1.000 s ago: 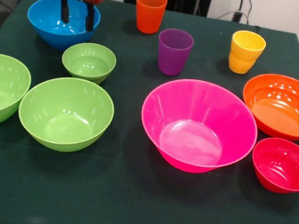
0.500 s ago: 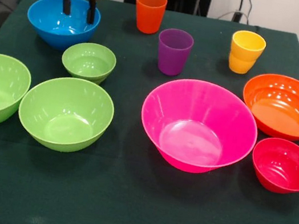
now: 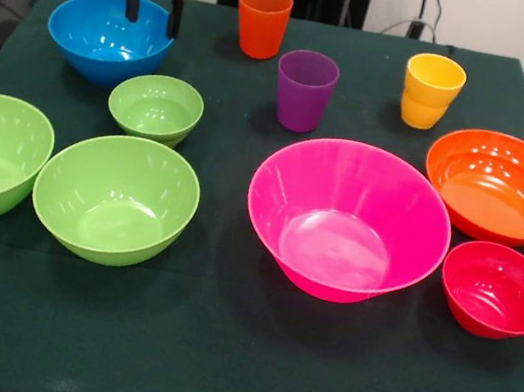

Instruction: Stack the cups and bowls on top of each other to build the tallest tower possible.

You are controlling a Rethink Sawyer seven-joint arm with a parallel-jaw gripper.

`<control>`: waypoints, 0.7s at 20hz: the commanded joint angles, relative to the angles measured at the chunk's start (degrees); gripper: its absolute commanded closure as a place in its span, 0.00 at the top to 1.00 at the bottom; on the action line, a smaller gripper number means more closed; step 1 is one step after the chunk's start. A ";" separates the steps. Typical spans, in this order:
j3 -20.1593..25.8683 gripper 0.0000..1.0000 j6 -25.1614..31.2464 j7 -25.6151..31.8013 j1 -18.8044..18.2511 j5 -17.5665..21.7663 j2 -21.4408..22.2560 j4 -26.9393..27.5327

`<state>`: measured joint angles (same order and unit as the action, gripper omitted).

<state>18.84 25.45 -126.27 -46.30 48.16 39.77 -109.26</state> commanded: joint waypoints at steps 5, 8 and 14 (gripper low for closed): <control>-4.56 1.00 -4.51 -7.53 1.13 -5.64 -4.05 -0.13; -4.83 1.00 -4.62 -5.12 1.36 -5.64 -6.51 2.55; -3.86 1.00 -6.46 -0.76 1.06 -3.06 -10.96 4.53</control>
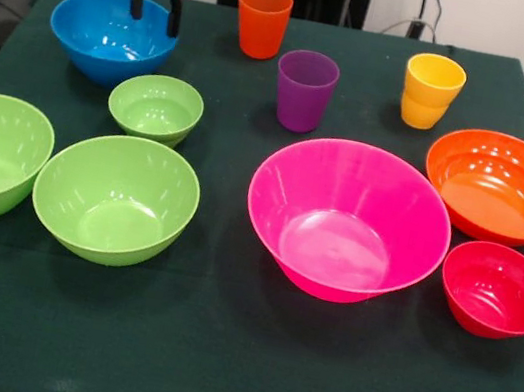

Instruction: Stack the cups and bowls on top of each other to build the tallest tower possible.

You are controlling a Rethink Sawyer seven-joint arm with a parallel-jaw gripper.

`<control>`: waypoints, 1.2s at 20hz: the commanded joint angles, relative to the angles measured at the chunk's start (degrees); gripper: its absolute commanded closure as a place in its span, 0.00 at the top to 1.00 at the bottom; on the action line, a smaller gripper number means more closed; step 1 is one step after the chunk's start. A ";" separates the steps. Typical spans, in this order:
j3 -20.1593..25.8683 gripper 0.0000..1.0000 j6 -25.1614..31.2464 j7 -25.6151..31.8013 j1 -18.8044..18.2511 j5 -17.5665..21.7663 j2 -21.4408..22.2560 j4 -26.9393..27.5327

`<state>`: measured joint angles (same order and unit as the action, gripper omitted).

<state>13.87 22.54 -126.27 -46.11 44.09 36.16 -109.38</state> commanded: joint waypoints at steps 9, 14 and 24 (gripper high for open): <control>3.03 1.00 -2.27 3.28 0.73 2.07 -7.53 4.83; 4.80 1.00 -0.66 5.75 -0.65 1.31 -5.66 3.69; 10.02 1.00 3.32 9.49 -3.81 -1.84 0.06 0.63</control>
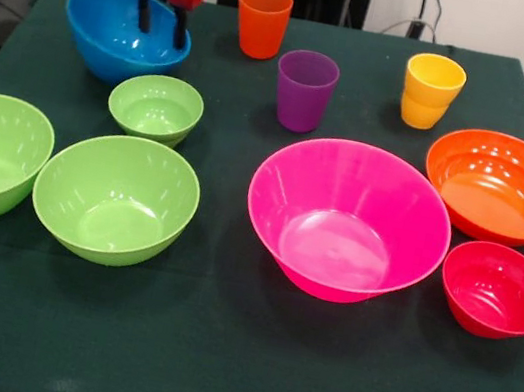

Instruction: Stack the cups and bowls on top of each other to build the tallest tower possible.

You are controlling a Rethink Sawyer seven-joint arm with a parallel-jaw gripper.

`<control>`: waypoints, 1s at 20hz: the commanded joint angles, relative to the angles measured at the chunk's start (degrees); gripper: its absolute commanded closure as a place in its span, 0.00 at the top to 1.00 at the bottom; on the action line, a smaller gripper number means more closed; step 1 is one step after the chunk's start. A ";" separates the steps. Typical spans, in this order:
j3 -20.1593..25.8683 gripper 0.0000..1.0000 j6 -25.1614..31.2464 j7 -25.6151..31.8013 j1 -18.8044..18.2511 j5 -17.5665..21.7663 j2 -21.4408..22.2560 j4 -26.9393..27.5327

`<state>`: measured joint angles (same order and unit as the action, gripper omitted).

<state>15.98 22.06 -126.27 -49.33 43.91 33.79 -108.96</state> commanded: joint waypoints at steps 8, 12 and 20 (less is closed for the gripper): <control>10.15 1.00 6.04 10.80 -0.87 -2.03 5.62 -1.00; 11.92 1.00 6.08 14.49 -0.23 1.07 4.57 0.27; 14.10 1.00 7.21 14.50 -0.25 1.27 2.87 1.33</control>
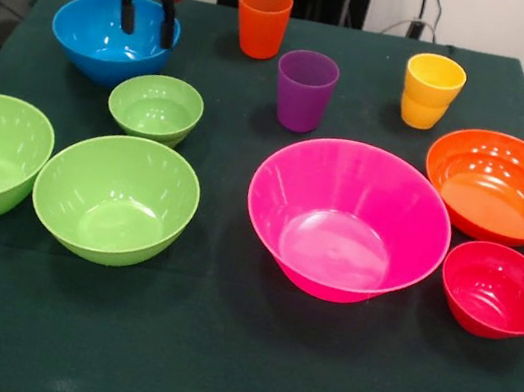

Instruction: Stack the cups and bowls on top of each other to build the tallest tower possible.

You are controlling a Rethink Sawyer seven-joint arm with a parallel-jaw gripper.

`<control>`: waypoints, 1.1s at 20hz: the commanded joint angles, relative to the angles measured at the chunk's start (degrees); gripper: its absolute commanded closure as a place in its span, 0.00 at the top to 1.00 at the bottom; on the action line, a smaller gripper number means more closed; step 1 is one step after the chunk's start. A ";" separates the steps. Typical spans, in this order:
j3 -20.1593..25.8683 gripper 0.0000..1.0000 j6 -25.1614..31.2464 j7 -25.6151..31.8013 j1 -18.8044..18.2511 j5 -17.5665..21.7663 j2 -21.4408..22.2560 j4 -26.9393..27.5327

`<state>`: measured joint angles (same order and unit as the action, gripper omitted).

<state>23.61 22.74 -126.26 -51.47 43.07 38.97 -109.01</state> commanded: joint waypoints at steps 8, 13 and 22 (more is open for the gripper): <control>5.72 1.00 5.89 12.00 2.08 3.07 -2.58 0.63; 4.44 1.00 4.64 10.80 2.67 4.60 -3.74 0.75; 1.32 1.00 2.84 8.83 5.74 9.14 -7.01 3.75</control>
<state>25.53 22.74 -126.26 -49.15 46.09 36.40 -108.85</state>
